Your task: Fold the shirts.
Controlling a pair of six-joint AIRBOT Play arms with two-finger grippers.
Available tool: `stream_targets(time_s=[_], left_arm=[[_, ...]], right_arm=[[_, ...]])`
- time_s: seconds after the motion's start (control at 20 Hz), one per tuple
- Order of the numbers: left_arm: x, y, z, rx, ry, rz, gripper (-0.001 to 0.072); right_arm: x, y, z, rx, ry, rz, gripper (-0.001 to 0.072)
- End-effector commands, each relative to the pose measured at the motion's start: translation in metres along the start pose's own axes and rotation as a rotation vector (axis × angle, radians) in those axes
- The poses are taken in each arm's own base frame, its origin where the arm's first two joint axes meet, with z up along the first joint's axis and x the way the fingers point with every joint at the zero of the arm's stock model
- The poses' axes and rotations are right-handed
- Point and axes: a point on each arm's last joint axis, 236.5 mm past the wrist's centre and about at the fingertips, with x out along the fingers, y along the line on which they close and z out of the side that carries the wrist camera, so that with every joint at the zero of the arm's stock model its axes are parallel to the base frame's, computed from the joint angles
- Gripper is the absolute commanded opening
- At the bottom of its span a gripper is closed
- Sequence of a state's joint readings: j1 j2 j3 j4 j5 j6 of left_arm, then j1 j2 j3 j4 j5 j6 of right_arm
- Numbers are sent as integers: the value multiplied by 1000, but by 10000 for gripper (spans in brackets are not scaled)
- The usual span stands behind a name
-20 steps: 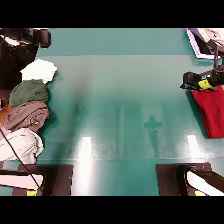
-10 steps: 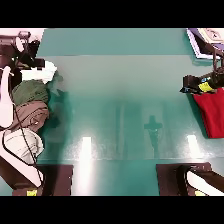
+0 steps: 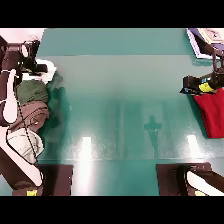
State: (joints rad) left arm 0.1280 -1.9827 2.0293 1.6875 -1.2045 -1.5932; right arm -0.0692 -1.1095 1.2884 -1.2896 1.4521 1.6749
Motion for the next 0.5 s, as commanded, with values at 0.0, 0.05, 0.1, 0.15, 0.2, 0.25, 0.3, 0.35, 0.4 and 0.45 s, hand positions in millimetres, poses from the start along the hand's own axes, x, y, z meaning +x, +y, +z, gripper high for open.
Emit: stream_targets(time_s=[0.0,0.05,0.1,0.15,0.2,0.25,0.3,0.35,0.4,0.45], left_arm=[[-51,-53,28,32,-111,-197,24],[-85,-68,46,56,-202,-239,24],[-124,-86,61,77,-296,-289,24],[-174,-107,72,114,-395,-360,24],[-225,-130,73,171,-480,-441,24],[-272,-152,68,228,-548,-521,24],[-322,-173,57,284,-610,-609,24],[-364,-192,42,333,-657,-689,24],[-407,-211,24,388,-703,-772,24],[-442,-225,6,436,-739,-840,24]], right_arm=[[-3,10,-4,0,9,37,16],[-10,13,1,-7,-12,42,16],[-21,17,11,-18,-51,47,16],[-35,22,23,-38,-104,53,16],[-53,30,39,-75,-176,61,16],[-72,37,53,-112,-248,67,16],[-91,44,66,-139,-320,73,16],[-112,51,80,-159,-397,81,16],[-133,56,90,-172,-466,85,16],[-151,60,98,-178,-522,88,15]])
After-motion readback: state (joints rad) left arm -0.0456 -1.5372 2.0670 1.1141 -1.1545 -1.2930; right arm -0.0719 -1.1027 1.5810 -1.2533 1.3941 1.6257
